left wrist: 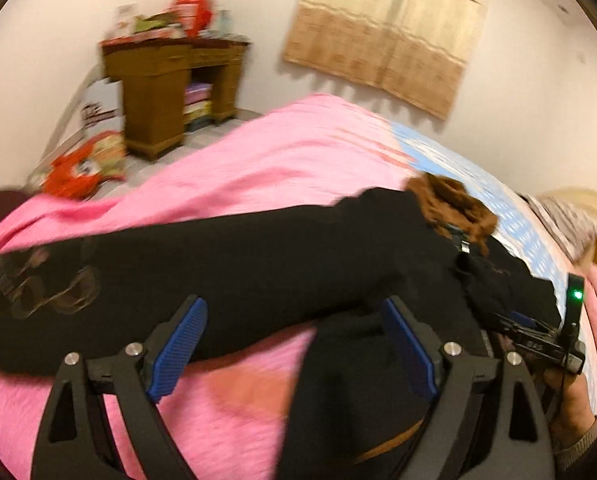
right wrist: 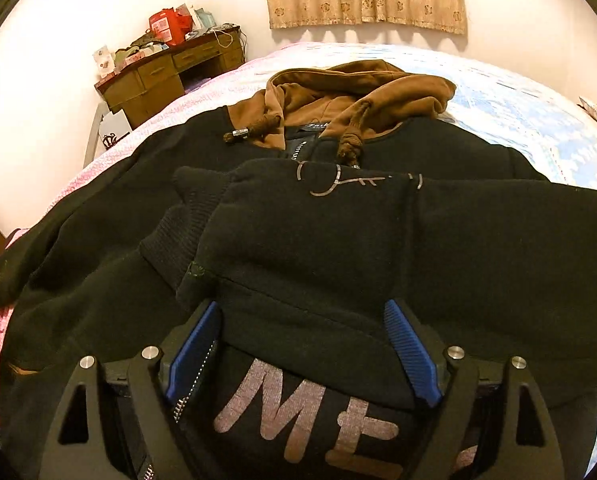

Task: Fold large clothes
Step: 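Grasp the other sleeve cuff with the left tool and lift it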

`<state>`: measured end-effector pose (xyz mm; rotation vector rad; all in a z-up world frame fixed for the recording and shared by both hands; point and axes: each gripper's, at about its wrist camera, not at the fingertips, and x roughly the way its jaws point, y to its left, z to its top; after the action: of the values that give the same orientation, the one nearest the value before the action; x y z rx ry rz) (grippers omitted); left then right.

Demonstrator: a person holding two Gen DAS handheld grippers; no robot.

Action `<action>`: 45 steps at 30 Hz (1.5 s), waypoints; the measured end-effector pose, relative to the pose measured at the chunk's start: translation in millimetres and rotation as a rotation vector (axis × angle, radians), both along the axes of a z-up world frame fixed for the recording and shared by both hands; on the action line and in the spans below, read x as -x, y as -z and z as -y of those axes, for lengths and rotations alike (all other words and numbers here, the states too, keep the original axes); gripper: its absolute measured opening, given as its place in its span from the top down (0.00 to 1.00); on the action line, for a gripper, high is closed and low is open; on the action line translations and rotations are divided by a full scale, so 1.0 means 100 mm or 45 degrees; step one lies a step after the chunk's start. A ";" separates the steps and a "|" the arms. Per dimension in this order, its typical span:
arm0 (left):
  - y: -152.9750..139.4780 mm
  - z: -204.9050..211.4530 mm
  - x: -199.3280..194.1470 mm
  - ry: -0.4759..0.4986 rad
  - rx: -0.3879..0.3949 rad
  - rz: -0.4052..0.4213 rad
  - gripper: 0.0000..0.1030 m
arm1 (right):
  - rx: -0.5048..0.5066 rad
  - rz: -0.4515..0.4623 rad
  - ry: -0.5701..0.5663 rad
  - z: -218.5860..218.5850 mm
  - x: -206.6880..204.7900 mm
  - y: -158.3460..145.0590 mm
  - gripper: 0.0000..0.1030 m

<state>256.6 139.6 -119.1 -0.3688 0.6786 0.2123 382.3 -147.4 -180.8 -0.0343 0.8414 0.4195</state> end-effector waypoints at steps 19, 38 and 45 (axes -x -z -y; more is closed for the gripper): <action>0.40 -0.84 0.72 -0.394 0.183 -0.006 0.11 | -0.006 0.013 -0.002 -0.01 0.00 -0.02 0.15; 0.77 -1.43 0.79 -0.556 0.715 0.215 0.18 | -0.021 0.023 0.009 -0.01 0.02 -0.03 0.15; 0.82 -1.56 0.79 -0.627 0.753 0.231 0.59 | -0.024 0.023 0.009 0.00 0.01 -0.04 0.15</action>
<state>177.1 295.5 -201.5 -1.1129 0.4506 0.4395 380.8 -147.5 -177.3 -0.0179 0.8198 0.4197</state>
